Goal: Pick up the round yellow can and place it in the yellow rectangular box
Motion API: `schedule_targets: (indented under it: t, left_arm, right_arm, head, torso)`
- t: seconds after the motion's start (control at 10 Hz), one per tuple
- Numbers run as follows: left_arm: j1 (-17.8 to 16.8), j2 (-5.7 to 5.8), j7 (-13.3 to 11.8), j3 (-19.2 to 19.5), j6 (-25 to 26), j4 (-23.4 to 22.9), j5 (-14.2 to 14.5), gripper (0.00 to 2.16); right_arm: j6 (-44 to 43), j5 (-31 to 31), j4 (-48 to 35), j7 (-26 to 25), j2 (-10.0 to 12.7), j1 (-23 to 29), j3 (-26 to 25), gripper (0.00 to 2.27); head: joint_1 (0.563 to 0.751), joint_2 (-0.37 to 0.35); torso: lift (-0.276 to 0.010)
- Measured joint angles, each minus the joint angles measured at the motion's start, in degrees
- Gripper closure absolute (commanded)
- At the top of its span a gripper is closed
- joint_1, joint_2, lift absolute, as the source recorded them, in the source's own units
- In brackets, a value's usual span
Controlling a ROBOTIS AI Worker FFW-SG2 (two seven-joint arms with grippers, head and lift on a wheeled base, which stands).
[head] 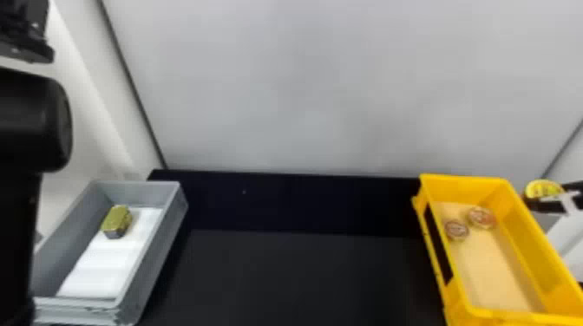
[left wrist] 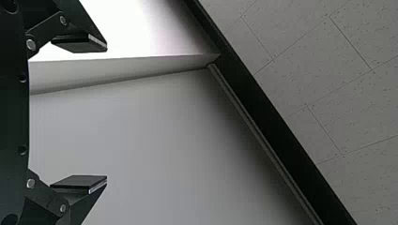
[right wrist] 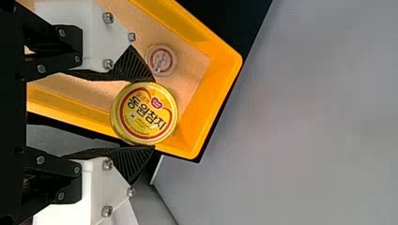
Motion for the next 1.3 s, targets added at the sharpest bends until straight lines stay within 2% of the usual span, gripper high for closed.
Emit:
schedule_targets:
  t: [0.2, 0.6, 0.9, 1.3]
  left_arm:
    - [-0.3, -0.08, -0.2, -0.2, -0.1, 0.0, 0.0, 0.26]
    - [-0.8, -0.09, -0.8, -0.4, -0.4, 0.0, -0.1, 0.26]
    - [-1.0, -0.09, -1.1, -0.3, -0.8, -0.1, -0.1, 0.26]
    - [-1.0, 0.00, -1.4, -0.1, -1.2, -0.4, -0.2, 0.26]
  right_arm:
    - [-1.0, -5.0, 4.6, -5.9, 1.2, -0.1, -2.3, 0.62]
    - [-2.1, -20.4, 12.4, -15.5, 1.1, -0.2, -1.9, 0.62]
    - [-3.2, -24.8, 17.9, -17.9, 1.0, 0.0, -1.5, 0.62]
    - [-4.1, -27.2, 22.7, -18.5, 1.0, 0.6, 0.1, 0.62]
  head:
    - [0.663, 0.054]
    - [0.663, 0.054]
    - [0.663, 0.054]
    - [0.663, 0.054]
  torso:
    - [-0.010]
    - [-0.010]
    - [-0.010]
    - [-0.010]
